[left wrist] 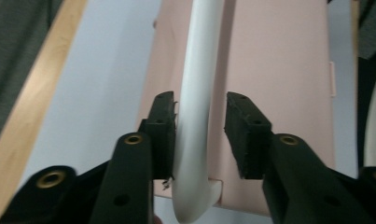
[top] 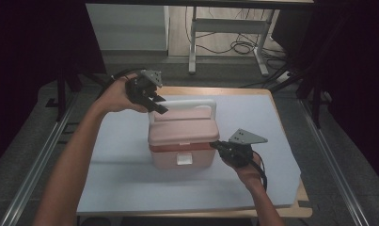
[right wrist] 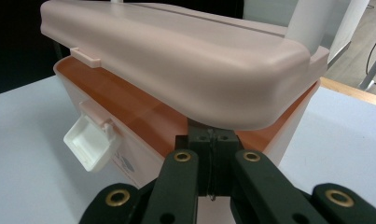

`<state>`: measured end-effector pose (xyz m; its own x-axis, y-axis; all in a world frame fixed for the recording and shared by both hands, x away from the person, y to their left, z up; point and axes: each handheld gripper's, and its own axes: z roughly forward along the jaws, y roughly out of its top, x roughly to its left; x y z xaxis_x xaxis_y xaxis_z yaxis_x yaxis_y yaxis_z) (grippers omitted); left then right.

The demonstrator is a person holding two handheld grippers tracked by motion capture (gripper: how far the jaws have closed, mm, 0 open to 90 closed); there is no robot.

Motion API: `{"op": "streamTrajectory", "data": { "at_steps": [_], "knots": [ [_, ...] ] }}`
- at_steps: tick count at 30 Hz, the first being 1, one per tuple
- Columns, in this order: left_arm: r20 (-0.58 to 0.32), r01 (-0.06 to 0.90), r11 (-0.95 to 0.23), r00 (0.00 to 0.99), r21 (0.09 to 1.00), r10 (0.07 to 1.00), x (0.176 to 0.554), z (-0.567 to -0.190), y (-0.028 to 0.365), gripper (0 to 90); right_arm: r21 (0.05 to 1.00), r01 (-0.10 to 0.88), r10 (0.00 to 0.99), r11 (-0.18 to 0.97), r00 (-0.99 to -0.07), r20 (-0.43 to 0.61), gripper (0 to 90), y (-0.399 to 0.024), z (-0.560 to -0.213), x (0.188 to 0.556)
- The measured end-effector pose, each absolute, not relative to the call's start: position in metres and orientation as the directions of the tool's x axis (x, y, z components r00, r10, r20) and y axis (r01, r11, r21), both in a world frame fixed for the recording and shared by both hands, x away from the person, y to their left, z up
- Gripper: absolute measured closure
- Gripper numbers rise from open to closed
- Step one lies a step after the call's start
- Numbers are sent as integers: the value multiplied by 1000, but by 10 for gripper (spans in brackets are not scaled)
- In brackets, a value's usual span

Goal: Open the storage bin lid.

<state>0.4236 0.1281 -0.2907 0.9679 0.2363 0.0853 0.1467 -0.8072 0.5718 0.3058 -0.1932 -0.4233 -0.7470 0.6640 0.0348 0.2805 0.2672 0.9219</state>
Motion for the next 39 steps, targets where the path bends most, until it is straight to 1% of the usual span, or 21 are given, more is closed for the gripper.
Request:
{"op": "streamTrajectory", "data": {
  "at_steps": [1, 3, 10, 12, 13, 20, 25, 30, 33, 39],
  "knots": [
    [110, 143, -804, 962, 578, 250, 422, -289, 130, 559, 922, 280, 664, 268, -747, 34, 899, -193, -423, 306],
    [118, 150, -800, 957, 581, 265, 421, -288, 133, 519, 922, 279, 664, 269, -747, 32, 899, -193, -423, 306],
    [110, 191, -777, 942, 600, 316, 415, -285, 149, 450, 922, 280, 662, 269, -749, 34, 899, -193, -423, 305],
    [117, 202, -775, 935, 599, 334, 411, -285, 153, 442, 921, 279, 661, 270, -749, 33, 899, -193, -423, 305],
    [118, 210, -766, 930, 607, 348, 406, -284, 159, 424, 922, 278, 661, 270, -750, 32, 899, -193, -423, 305],
    [111, 224, -750, 923, 623, 368, 394, -285, 175, 412, 922, 276, 660, 270, -751, 31, 899, -193, -423, 305],
    [92, 254, -733, 914, 631, 395, 384, -299, 189, 403, 922, 278, 660, 270, -751, 33, 899, -194, -423, 305],
    [80, 263, -725, 912, 637, 402, 377, -309, 198, 403, 922, 277, 660, 269, -751, 33, 899, -194, -423, 305],
    [70, 266, -712, 912, 650, 404, 370, -319, 205, 421, 923, 278, 660, 267, -751, 35, 899, -194, -423, 305],
    [54, 278, -713, 913, 644, 405, 366, -335, 209, 432, 923, 276, 661, 267, -750, 32, 899, -194, -423, 305]
  ]
}}
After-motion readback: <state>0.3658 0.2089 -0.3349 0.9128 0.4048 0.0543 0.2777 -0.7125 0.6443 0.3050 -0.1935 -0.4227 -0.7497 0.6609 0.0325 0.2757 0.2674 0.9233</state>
